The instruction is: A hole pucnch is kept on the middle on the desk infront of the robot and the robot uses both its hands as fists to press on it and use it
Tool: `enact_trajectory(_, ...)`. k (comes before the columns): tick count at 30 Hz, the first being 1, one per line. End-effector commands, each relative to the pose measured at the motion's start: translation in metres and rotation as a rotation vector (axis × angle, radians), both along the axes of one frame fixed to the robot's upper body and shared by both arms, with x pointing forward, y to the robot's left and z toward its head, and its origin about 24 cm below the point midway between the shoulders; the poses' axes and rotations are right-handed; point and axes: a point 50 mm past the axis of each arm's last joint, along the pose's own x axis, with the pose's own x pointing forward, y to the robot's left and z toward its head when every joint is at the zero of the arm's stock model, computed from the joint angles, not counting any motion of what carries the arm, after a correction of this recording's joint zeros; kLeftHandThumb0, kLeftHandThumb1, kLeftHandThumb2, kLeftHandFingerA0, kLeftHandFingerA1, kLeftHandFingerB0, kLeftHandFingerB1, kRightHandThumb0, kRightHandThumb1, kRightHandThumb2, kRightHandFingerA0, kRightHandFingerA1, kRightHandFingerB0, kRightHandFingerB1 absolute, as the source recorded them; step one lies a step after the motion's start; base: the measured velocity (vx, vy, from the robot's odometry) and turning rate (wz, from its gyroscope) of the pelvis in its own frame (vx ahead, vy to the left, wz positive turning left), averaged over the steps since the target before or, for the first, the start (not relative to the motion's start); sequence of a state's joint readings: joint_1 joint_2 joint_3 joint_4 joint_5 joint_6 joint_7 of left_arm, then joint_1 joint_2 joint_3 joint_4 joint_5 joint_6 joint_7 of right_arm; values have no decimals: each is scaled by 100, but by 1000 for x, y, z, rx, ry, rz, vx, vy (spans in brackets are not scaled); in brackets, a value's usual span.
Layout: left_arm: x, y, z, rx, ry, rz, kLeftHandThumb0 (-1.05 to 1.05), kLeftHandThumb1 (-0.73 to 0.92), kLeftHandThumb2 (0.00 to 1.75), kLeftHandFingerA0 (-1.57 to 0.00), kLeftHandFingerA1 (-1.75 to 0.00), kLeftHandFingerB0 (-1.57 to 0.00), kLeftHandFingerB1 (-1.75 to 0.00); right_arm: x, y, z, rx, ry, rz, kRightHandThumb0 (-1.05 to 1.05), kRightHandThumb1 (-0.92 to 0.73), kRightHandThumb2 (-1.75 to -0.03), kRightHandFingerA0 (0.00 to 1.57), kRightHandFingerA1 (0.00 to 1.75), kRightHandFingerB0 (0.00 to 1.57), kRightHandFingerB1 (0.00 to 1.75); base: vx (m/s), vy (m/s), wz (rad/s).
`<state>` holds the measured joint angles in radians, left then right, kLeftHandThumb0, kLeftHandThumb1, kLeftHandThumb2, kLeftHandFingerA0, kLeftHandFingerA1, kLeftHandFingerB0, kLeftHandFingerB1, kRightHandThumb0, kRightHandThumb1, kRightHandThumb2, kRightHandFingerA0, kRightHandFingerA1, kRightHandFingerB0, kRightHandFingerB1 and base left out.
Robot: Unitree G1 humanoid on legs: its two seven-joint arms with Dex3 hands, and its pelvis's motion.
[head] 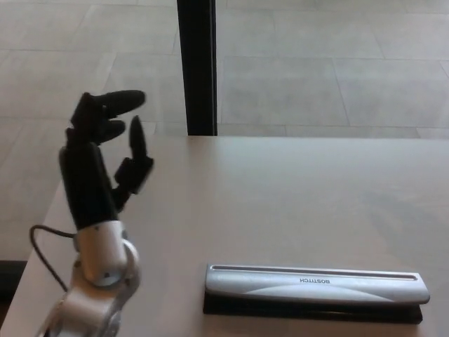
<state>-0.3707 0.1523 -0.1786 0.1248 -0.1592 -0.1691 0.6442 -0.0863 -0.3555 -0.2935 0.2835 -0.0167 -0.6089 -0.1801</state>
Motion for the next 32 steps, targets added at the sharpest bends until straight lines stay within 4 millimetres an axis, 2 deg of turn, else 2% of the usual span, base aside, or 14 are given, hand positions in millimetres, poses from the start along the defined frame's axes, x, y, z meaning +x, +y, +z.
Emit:
enact_trajectory(1,-81,180,6,-345,403,46,-23,74,61,-77,-166,-58,-84,-116,-190,73,364,87,-516,-43,-54,-68,100,129,92,66,0,0,0)
enact_trajectory(7,-116,232,-9,-382,432,366,-37,57,68,-101,-154,-89,-94,-159,-206,40,520,23,-781,-51,-64,-65,85,134,77,75,0,0,0)
enact_trajectory(10,-136,243,-34,-244,537,523,-51,51,68,-106,-140,-99,-94,-173,-206,21,593,-17,-868,-52,-66,-62,79,127,74,76,0,0,0)
enact_trajectory(12,-153,247,-58,-193,617,537,-54,51,72,-106,-148,-102,-107,-177,-204,3,662,-35,-904,-49,-68,-63,78,125,72,73,0,0,0)
enact_trajectory(13,-164,245,-71,-195,638,540,-56,50,77,-99,-152,-86,-97,-179,-201,-7,679,-44,-920,-51,-67,-63,83,112,71,76,0,0,0)
enact_trajectory(18,-205,240,-106,-295,724,676,-52,44,79,-105,-138,-90,-74,-187,-189,-45,820,-68,-986,-53,-69,-66,85,113,62,82,0,0,0)
enact_trajectory(20,-218,235,-120,-380,698,774,-51,45,77,-109,-116,-90,-72,-192,-184,-62,888,-92,-1020,-52,-70,-67,78,99,53,75,0,0,0)
enact_trajectory(21,-228,232,-130,-429,712,834,-44,39,103,-103,-101,-81,-82,-195,-178,-77,942,-82,-1052,-53,-73,-66,75,91,46,68,0,0,0)
enact_trajectory(23,-243,228,-151,-488,756,889,-46,41,85,-98,-89,-90,-85,-199,-168,-102,996,-4,-1109,-56,-75,-64,84,135,48,71,0,0,0)
enact_trajectory(25,-249,227,-155,-497,761,899,-46,41,85,-98,-89,-90,-85,-198,-166,-108,1014,5,-1131,-56,-75,-64,84,135,48,71,0,0,0)
enact_trajectory(26,-259,222,-170,-495,851,875,-47,45,82,-109,-89,-95,-84,-200,-159,-121,1077,22,-1169,-54,-74,-69,104,156,48,73,0,0,0)
enact_trajectory(27,-268,219,-181,-459,929,839,-48,50,78,-118,-80,-97,-81,-205,-154,-132,1052,108,-1182,-52,-69,-65,101,131,46,65,0,0,0)
enact_trajectory(30,-274,214,-195,-404,1050,805,-54,56,68,-106,-69,-92,-69,-209,-149,-139,1023,182,-1184,-57,-68,-60,101,103,46,56,0,0,0)
enact_trajectory(32,-286,208,-208,-349,1181,731,-54,47,74,-109,-69,-92,-69,-207,-141,-146,1002,226,-1153,-54,-58,-65,115,119,45,62,0,0,0)
